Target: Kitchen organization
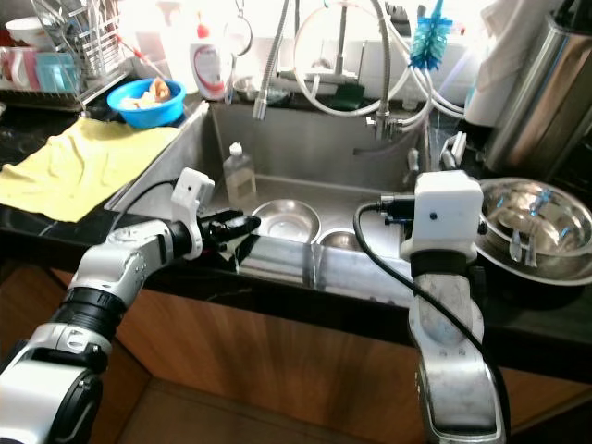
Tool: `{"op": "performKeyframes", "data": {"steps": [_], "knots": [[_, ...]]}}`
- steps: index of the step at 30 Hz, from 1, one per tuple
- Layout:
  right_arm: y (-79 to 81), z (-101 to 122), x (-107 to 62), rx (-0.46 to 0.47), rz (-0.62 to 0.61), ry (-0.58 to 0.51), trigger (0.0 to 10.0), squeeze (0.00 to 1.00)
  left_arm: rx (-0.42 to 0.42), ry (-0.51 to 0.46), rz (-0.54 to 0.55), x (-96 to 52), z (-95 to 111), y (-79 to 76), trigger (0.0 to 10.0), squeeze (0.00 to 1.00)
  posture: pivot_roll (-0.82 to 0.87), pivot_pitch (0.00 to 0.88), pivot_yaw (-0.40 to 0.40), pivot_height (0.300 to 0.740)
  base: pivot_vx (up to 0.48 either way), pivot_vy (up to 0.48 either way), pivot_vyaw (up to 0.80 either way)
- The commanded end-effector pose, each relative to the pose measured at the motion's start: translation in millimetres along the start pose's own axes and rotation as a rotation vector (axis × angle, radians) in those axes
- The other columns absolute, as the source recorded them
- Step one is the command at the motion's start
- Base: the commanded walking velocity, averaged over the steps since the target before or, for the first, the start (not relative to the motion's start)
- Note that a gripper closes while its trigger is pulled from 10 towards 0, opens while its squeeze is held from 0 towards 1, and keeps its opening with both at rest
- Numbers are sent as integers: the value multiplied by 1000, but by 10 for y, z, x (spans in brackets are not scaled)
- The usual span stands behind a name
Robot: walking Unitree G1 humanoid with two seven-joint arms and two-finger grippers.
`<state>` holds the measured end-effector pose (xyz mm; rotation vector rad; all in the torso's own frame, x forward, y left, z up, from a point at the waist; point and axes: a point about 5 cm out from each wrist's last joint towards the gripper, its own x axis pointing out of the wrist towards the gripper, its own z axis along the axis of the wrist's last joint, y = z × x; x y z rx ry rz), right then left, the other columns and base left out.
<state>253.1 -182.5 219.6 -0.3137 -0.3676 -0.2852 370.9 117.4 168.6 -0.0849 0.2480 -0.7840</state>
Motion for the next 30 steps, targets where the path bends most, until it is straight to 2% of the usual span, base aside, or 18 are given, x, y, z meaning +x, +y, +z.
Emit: {"op": "performKeyframes", "data": {"steps": [1,5,9,12,14,19,30], "knots": [[-36,80,-27,-10,-36,-36,10000,0,-28,40,12,-18,-117,18,10000,0,-118,0,13,740,0,0,0],[-210,6,-190,-67,-137,8,10000,0,-33,45,9,-21,-147,12,10000,0,-114,0,11,740,0,0,0],[-330,-89,-263,-9,-231,81,10000,0,-32,47,3,-24,-153,6,10000,0,-117,0,12,740,0,0,0],[-393,-204,-340,82,-324,168,10000,0,-30,51,0,-26,-165,5,10000,0,-116,0,11,740,0,0,0],[-463,-227,-423,64,-379,188,10000,0,-31,54,-3,-35,-172,7,10000,0,-115,0,14,740,0,0,0],[-506,-224,-468,33,-409,188,10000,0,-29,59,-6,-35,-179,5,10000,0,-114,0,14,740,0,0,0],[-419,-282,-458,81,-350,225,10000,0,-26,62,-18,-39,-188,-9,10000,0,-117,0,18,740,0,0,0]]}}
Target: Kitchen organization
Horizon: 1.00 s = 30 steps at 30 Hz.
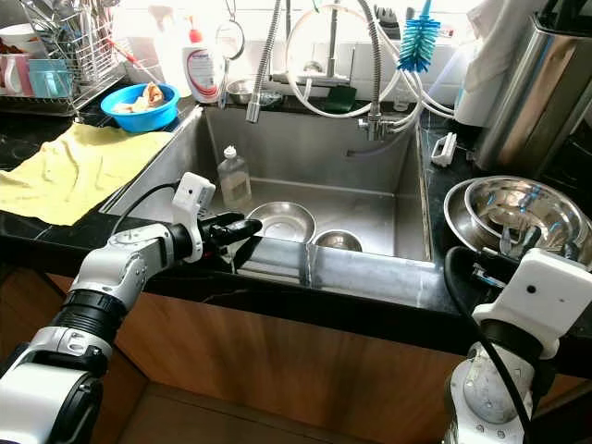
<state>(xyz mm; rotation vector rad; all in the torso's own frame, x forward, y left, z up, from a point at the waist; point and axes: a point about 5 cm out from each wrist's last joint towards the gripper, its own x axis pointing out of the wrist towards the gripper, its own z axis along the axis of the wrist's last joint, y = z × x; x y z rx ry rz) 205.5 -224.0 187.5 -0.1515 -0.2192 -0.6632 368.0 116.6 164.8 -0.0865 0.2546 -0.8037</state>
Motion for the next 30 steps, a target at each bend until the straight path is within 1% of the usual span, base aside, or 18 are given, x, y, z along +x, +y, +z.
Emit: {"op": "performKeyframes", "data": {"steps": [1,11,13,19,23,24,25,26,27,28,29,30], "knots": [[39,-1,-9,16,23,14,10000,0,-24,56,1,-31,-145,9,10000,0,-117,0,18,740,0,0,0],[62,-78,-9,24,29,66,10000,0,-24,51,-7,-10,-135,-14,10000,0,-119,0,16,740,0,0,0],[84,-132,-8,29,41,103,10000,0,-24,53,-5,-15,-141,-10,10000,0,-114,0,13,740,0,0,0],[131,-179,-30,40,64,138,10000,0,-25,46,-9,-20,-127,-19,10000,0,-113,0,13,740,0,0,0],[128,-166,-16,43,58,132,10000,0,-23,49,-7,-20,-133,-16,10000,0,-114,0,12,740,0,0,0],[120,-155,-7,46,53,126,9608,0,-23,48,-6,-21,-131,-14,10000,0,-114,0,11,740,0,0,0],[114,-148,-1,48,50,123,9608,0,-24,47,-5,-21,-129,-14,10000,0,-114,0,11,740,0,0,0],[110,-139,6,49,49,119,6392,0,-24,46,-3,-22,-128,-10,10000,0,-115,0,12,740,0,0,0],[105,-128,16,51,49,111,784,0,-24,46,0,-23,-126,-7,10000,0,-116,0,12,740,0,0,0],[103,-122,21,52,49,108,784,0,-24,46,1,-24,-125,-7,10000,0,-116,0,12,740,0,0,0],[102,-112,32,55,47,103,0,0,-22,45,2,-25,-125,-7,10000,0,-115,0,12,740,0,0,0],[102,-112,32,55,47,103,0,0,-22,45,2,-25,-125,-7,10000,0,-115,0,12,740,0,0,0]]}}
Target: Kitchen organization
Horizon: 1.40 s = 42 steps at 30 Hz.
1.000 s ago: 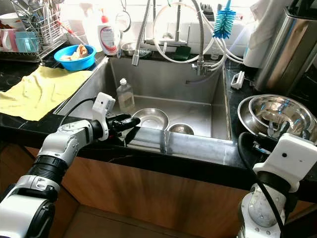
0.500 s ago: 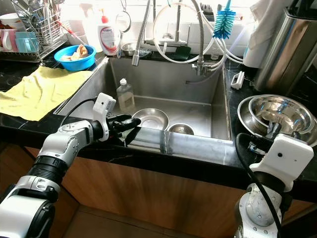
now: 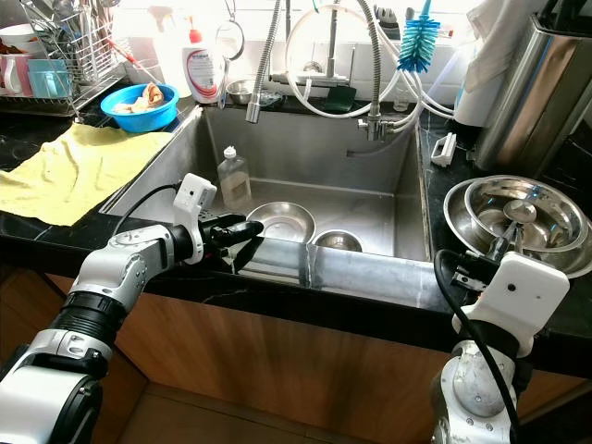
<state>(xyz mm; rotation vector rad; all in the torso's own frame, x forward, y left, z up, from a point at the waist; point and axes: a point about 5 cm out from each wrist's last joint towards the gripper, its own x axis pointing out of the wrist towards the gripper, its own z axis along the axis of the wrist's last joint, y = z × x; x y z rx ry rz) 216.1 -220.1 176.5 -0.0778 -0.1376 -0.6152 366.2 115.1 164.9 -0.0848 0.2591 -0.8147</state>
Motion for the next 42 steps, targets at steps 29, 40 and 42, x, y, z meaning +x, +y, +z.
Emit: {"op": "performKeyframes", "data": {"steps": [29,40,42], "knots": [[-23,342,176,55,1,-151,0,0,-24,40,26,-32,-124,33,10000,0,-115,0,10,740,0,0,0],[21,430,216,87,17,-172,0,0,-25,37,24,-29,-120,30,10000,0,-116,0,10,740,0,0,0],[19,441,219,91,16,-175,0,0,-25,38,24,-30,-122,30,10000,0,-116,0,9,740,0,0,0]]}}
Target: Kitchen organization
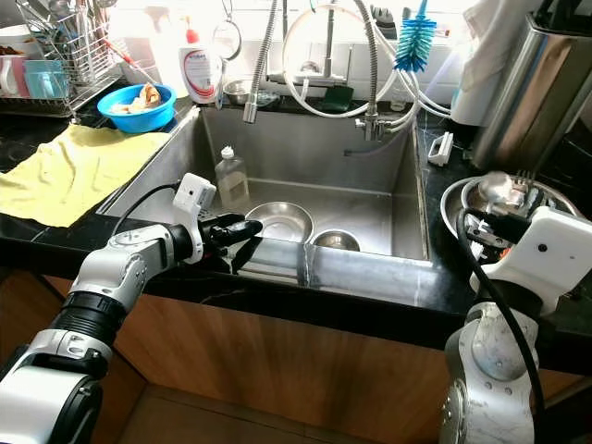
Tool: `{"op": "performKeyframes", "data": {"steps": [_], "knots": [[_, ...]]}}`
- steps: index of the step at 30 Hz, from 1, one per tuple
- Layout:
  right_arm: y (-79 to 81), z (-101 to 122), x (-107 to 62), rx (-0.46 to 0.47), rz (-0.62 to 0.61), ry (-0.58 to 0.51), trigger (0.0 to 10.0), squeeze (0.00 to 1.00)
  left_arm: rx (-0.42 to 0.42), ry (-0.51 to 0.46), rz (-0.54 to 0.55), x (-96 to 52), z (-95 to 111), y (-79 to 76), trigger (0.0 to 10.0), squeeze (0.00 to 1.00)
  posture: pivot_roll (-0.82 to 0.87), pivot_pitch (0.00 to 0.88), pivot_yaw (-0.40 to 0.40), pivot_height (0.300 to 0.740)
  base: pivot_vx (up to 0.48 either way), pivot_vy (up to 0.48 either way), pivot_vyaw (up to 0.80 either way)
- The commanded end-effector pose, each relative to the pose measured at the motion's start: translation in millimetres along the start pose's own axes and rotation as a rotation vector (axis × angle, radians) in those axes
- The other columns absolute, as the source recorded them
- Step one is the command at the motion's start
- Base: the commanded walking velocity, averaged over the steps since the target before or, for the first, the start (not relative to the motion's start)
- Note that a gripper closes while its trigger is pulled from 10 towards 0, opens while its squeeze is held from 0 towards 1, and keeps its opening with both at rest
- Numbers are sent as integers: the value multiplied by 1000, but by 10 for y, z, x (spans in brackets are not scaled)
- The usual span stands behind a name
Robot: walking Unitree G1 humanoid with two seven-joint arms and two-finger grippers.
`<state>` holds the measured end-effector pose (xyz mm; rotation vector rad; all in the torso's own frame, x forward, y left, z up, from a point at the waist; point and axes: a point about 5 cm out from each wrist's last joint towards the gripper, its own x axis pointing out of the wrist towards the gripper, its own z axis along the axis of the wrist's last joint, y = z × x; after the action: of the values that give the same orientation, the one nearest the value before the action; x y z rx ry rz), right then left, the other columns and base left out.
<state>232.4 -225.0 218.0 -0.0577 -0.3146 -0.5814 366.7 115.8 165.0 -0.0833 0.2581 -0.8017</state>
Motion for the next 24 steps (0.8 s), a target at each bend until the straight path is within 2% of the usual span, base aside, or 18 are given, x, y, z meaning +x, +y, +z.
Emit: {"op": "performKeyframes", "data": {"steps": [1,9,13,14,15,16,19,20,21,22,24], "knots": [[-20,57,6,17,-7,-14,0,0,-25,39,12,-28,-124,23,10000,0,-116,0,9,740,0,0,0],[-4,125,54,33,3,-40,0,0,-25,33,11,-20,-117,19,10000,0,-117,0,7,740,0,0,0],[162,173,98,78,146,-41,0,0,-25,31,14,-16,-116,21,10000,0,-118,0,7,740,0,0,0],[321,168,88,125,284,-8,0,0,-26,32,16,-18,-118,24,10000,0,-118,0,7,740,0,0,0],[401,149,73,136,349,15,0,0,-26,32,16,-18,-121,24,10000,0,-120,0,6,740,0,0,0],[450,135,61,142,388,31,0,0,-26,33,17,-19,-124,24,10000,0,-120,0,6,740,0,0,0],[473,128,56,143,406,38,0,0,-26,33,17,-19,-125,23,10000,0,-120,0,6,740,0,0,0],[641,67,42,110,537,91,10000,0,-28,32,20,-21,-130,26,10000,0,-122,0,7,740,0,0,0],[641,67,42,110,537,91,10000,0,-28,32,20,-21,-130,26,10000,0,-122,0,7,740,0,0,0],[811,52,36,75,678,108,10000,0,-29,32,21,-24,-136,26,10000,0,-123,0,6,740,0,0,0],[910,29,28,68,763,134,10000,0,-31,32,21,-24,-143,23,10000,0,-122,0,3,740,0,0,0]]}}
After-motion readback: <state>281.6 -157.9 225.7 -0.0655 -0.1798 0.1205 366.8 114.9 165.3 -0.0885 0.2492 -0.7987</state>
